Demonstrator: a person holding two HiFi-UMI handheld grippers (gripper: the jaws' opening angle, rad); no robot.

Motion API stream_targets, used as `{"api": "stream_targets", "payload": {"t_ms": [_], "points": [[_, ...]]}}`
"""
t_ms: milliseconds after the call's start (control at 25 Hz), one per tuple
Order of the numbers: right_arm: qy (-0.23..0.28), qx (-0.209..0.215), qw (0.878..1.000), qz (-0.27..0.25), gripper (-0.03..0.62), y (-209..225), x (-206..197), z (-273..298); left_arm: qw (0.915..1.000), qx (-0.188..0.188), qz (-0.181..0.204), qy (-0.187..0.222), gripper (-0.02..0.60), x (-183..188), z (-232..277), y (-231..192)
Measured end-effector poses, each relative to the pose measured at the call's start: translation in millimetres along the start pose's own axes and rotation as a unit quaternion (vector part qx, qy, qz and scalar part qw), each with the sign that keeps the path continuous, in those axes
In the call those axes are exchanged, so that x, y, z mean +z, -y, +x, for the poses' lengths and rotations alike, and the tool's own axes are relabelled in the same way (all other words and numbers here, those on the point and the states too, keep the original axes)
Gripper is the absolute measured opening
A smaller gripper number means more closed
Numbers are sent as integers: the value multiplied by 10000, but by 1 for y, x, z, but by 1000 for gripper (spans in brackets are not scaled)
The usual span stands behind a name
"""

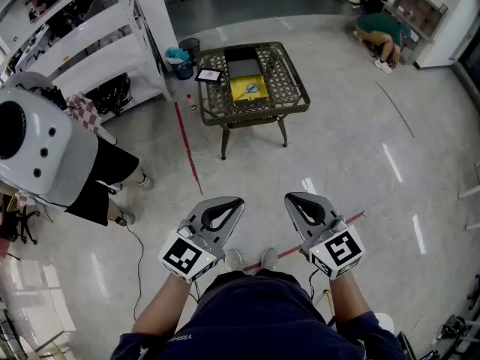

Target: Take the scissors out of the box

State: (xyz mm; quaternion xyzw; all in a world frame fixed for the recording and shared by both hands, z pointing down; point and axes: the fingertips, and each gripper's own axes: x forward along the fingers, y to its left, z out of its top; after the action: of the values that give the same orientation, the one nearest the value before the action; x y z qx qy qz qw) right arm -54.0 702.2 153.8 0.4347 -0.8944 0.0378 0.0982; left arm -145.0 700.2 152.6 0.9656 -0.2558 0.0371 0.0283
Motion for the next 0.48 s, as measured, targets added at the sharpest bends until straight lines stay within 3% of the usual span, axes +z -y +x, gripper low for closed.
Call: {"api": "stream_targets", "payload": {"t_ms": [480], "points": [[75, -42, 9998, 200, 18, 19, -5, -2, 9998, -66, 52, -159, 26, 1, 20, 0]]}}
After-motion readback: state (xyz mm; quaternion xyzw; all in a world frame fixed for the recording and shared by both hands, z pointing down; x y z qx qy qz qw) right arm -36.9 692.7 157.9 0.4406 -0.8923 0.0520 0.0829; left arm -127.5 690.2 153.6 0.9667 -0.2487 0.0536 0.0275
